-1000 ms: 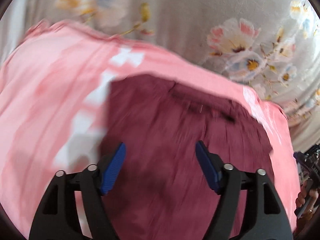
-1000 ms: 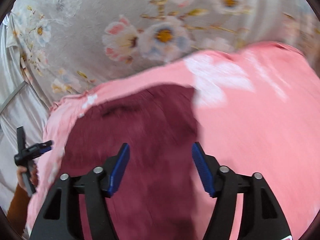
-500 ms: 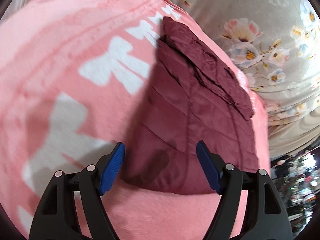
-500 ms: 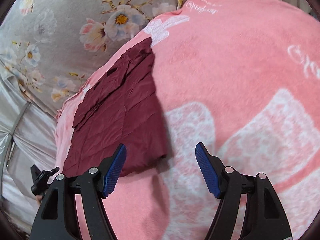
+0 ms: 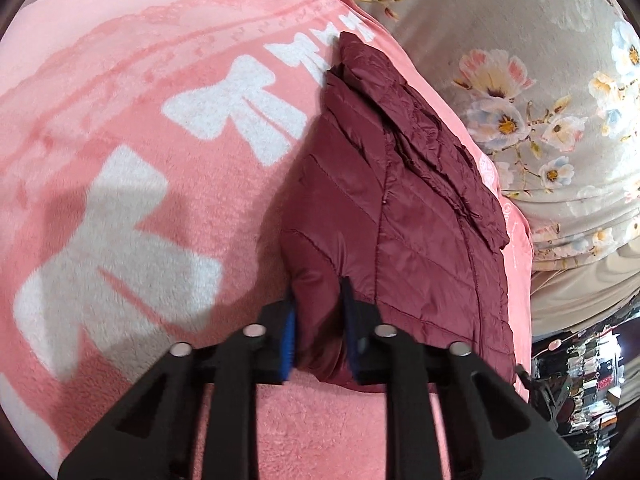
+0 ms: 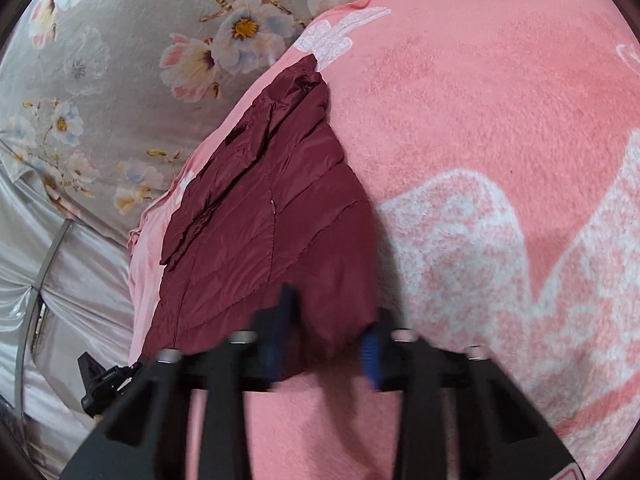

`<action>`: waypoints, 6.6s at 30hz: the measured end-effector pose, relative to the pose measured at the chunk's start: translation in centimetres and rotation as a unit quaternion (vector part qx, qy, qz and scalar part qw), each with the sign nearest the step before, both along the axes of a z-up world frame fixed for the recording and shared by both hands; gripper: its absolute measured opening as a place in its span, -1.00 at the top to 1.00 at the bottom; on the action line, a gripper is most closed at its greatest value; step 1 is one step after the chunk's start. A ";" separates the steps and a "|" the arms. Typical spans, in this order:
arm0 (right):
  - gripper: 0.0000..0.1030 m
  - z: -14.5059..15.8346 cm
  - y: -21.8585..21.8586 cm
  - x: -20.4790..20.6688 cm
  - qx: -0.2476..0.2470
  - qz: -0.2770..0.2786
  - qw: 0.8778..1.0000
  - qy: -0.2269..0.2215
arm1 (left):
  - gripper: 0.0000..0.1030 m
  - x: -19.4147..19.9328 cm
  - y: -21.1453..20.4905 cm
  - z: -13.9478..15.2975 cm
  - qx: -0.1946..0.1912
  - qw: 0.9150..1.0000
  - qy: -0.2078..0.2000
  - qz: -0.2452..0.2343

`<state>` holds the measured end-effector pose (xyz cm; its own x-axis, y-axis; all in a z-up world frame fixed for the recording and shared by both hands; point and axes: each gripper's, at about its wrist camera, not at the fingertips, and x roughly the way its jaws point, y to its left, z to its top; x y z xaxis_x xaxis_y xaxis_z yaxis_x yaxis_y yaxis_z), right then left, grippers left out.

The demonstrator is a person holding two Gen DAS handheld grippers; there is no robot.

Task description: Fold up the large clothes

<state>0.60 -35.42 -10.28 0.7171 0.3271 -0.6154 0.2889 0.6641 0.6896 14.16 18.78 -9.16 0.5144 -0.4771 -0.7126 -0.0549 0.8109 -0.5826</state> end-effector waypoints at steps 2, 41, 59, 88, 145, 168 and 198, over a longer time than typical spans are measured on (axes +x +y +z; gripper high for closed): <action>0.87 1.8 0.3 -1.0 -0.011 -0.003 0.999 -0.032 | 0.85 -0.5 -0.1 0.9 0.001 1.000 -0.014 -0.004; 0.94 9.4 -2.4 1.1 -0.071 -0.101 0.984 -0.128 | 0.90 -0.6 -0.9 10.7 0.062 0.992 -0.111 0.013; 0.95 0.9 -2.5 8.7 -0.092 -0.099 0.991 -0.011 | 0.90 6.4 -2.6 2.8 0.108 0.993 -0.038 0.006; 0.39 8.9 -0.1 4.6 -0.161 -0.066 0.980 -0.094 | -0.46 2.6 0.5 13.0 0.083 0.974 -0.204 0.062; 1.00 2.9 22.0 15.5 -0.252 0.185 0.950 0.025 | 0.34 3.8 -11.9 3.7 0.154 0.978 -0.111 -0.085; 1.00 1.1 22.5 16.1 -0.262 0.182 0.947 0.017 | -0.18 -6.4 -0.5 1.2 0.040 0.999 -0.002 -0.021; 0.92 3.6 20.0 -3.3 -0.143 0.231 0.962 -0.028 | 0.77 -9.5 -11.3 15.5 0.060 0.972 -0.187 -0.126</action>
<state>-2.74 -15.42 -6.65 0.5708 0.4413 -0.6924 -0.1143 0.8778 0.4652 4.65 7.48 6.31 0.6252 -0.5468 -0.5570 0.3519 0.8344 -0.4241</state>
